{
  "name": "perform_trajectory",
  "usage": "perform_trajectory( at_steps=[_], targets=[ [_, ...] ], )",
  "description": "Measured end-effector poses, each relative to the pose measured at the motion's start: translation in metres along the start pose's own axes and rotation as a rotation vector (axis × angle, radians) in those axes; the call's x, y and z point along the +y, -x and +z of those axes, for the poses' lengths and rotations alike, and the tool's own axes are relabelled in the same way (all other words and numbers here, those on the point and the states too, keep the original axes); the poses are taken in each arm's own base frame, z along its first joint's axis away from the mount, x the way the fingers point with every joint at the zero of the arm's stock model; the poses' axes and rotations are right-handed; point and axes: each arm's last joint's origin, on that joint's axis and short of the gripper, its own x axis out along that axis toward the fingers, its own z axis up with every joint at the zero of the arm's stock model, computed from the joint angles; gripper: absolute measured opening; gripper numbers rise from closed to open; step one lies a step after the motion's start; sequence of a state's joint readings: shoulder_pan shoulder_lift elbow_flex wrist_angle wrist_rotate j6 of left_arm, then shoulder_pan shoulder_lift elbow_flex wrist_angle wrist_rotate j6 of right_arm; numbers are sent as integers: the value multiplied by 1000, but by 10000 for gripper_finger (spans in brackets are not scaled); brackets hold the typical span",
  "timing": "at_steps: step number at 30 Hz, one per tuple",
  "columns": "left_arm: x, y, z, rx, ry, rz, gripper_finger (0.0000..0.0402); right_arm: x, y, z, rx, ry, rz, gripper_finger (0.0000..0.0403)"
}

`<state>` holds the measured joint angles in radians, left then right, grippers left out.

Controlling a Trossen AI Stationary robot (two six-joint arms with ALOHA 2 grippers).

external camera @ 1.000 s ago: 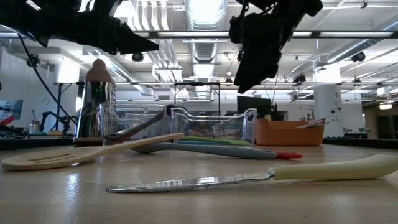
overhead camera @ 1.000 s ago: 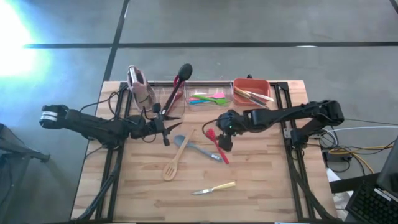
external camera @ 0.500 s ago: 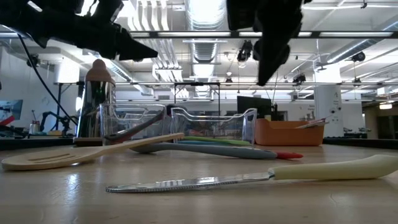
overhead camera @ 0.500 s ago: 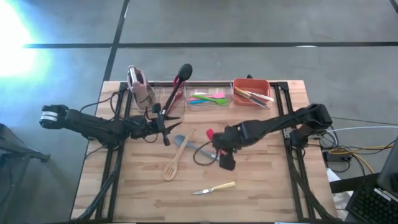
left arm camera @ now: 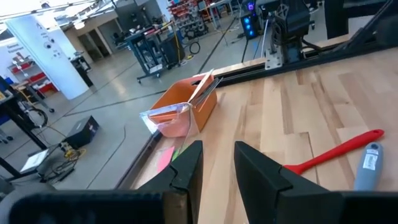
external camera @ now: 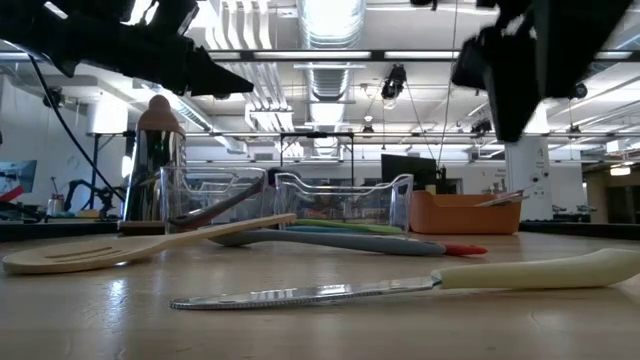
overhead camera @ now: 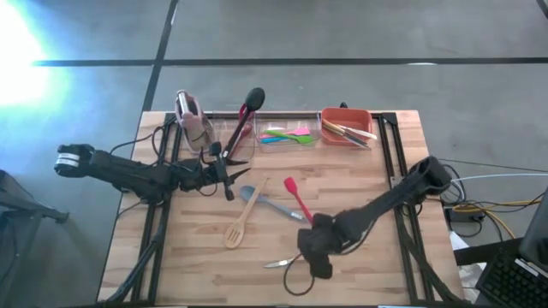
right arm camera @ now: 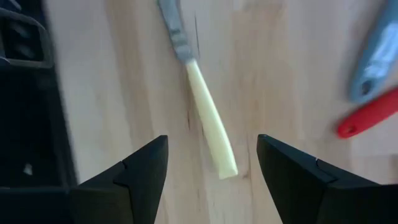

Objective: Pick & Place Kitchen Items
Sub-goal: Put the yellow knife into the orange bin

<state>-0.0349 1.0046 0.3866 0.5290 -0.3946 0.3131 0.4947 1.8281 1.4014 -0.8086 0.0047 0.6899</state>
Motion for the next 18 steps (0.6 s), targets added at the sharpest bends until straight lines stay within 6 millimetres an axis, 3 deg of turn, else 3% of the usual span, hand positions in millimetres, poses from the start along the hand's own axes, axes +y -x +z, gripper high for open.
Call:
perform_trajectory(
  at_steps=[4, 9, 18],
  targets=[
    [-1, 0, -2, 16, -7, -5, 94, 14, -27, -4, 60, 26, -26, 231],
    [-1, 0, -2, 21, -9, -6, 94, 26, -46, 1, 123, 50, -34, 231],
    [-1, 0, -3, 29, -16, -9, 94, 22, -77, -7, 298, 40, -80, 231]
  ],
)
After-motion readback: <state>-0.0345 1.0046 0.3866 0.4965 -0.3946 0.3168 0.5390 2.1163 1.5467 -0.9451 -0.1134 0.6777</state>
